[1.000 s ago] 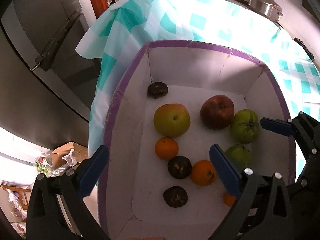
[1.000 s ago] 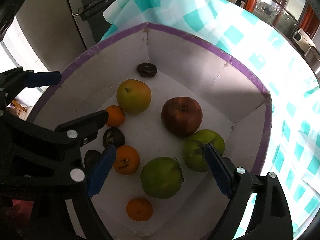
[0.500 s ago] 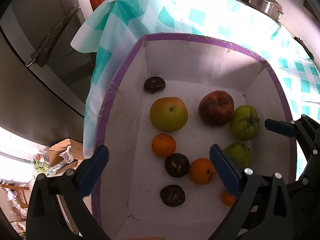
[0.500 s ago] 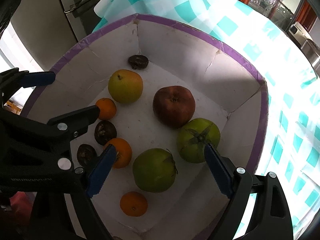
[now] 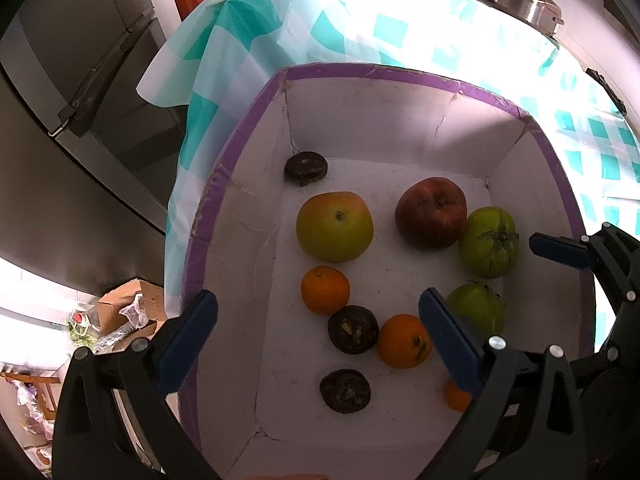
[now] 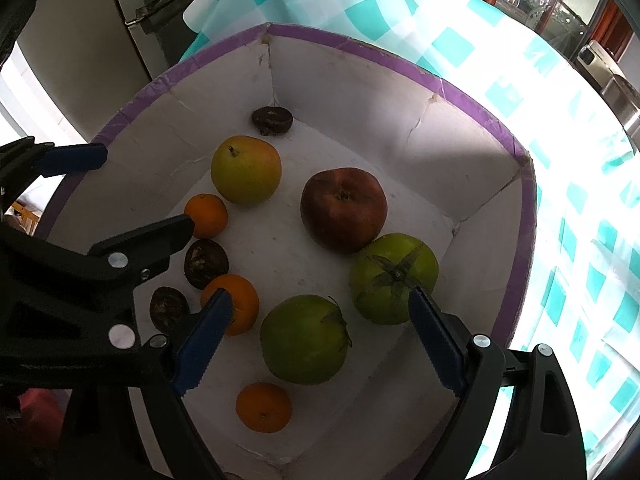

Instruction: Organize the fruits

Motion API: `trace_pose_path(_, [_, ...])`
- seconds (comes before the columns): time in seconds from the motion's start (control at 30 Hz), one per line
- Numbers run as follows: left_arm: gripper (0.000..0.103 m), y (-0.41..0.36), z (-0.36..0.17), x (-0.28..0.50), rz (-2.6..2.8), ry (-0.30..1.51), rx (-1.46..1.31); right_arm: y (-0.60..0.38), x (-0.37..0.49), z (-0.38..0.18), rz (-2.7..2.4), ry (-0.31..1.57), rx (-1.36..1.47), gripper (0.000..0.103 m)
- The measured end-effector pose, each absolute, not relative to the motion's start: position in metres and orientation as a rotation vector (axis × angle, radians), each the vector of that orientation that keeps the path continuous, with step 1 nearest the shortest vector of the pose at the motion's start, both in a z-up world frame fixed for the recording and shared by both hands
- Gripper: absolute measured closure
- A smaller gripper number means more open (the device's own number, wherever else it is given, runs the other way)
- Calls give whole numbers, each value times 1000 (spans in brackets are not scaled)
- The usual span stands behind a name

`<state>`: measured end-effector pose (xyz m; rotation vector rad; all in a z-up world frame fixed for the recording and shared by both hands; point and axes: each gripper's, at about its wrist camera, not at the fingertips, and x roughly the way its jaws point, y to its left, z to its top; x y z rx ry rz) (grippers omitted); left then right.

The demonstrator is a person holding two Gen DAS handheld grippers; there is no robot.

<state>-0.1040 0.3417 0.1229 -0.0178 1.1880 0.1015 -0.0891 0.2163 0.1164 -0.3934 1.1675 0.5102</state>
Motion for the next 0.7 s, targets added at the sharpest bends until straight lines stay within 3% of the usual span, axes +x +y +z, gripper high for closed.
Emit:
trace_pose_path(0.47, [2,348,128,-103,147,1153,-100,203,-90,117,518,1164,-394,17])
trace_pose_path(0.57, [2,339,141,-99,175,1148,-52,191,-96,135,553,1095,-341,17])
trace_pose_path(0.7, [2,311,187,-99,254,983,16,157,-103,178,590,927,-236,17])
